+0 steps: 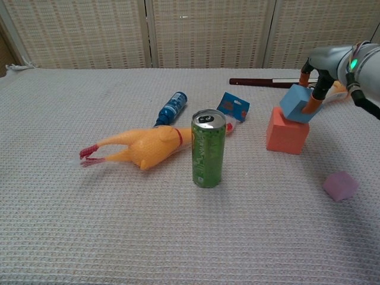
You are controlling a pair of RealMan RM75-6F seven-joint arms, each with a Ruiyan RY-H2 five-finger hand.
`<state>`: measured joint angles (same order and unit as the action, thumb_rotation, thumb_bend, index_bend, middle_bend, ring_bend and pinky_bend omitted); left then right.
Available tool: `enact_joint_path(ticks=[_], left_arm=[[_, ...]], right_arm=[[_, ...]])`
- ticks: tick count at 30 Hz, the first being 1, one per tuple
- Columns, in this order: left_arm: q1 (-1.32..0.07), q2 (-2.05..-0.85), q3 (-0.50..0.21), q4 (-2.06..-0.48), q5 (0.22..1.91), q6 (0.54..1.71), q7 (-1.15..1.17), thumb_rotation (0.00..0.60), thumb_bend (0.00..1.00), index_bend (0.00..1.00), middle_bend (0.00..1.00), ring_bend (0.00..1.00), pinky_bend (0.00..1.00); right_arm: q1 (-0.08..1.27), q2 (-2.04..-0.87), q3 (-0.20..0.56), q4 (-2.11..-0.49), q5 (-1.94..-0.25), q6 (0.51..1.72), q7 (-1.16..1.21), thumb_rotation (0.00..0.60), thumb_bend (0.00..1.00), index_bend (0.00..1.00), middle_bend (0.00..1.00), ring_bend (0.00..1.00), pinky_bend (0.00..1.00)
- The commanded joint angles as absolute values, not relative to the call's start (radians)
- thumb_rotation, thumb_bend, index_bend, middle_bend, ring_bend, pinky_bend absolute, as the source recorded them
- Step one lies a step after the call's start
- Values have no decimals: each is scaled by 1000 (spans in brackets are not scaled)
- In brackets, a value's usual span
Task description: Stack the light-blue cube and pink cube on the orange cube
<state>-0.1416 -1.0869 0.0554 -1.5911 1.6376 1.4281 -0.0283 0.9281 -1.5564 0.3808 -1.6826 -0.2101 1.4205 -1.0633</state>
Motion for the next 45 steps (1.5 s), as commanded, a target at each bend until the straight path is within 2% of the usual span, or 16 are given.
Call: enact_joint_path(ticks=[1, 28, 45], left_arm=[[-142, -1086, 56, -1589, 1639, 1428, -32, 600, 460, 0, 0, 0, 147], [-151, -1082, 59, -1591, 1633, 1407, -34, 600, 464, 0, 0, 0, 147], [-155, -1081, 59, -1591, 1628, 1399, -39, 600, 469, 0, 0, 0, 148]], right_arm=[[931, -1561, 382, -1677, -208, 1418, -1061, 600, 186, 684, 59, 0, 23], [908, -1572, 330, -1699, -274, 1471, -1064, 600, 186, 684, 60, 0, 23], [896, -1564, 369, -1695, -265, 1437, -1029, 600, 186, 688, 70, 0, 33]])
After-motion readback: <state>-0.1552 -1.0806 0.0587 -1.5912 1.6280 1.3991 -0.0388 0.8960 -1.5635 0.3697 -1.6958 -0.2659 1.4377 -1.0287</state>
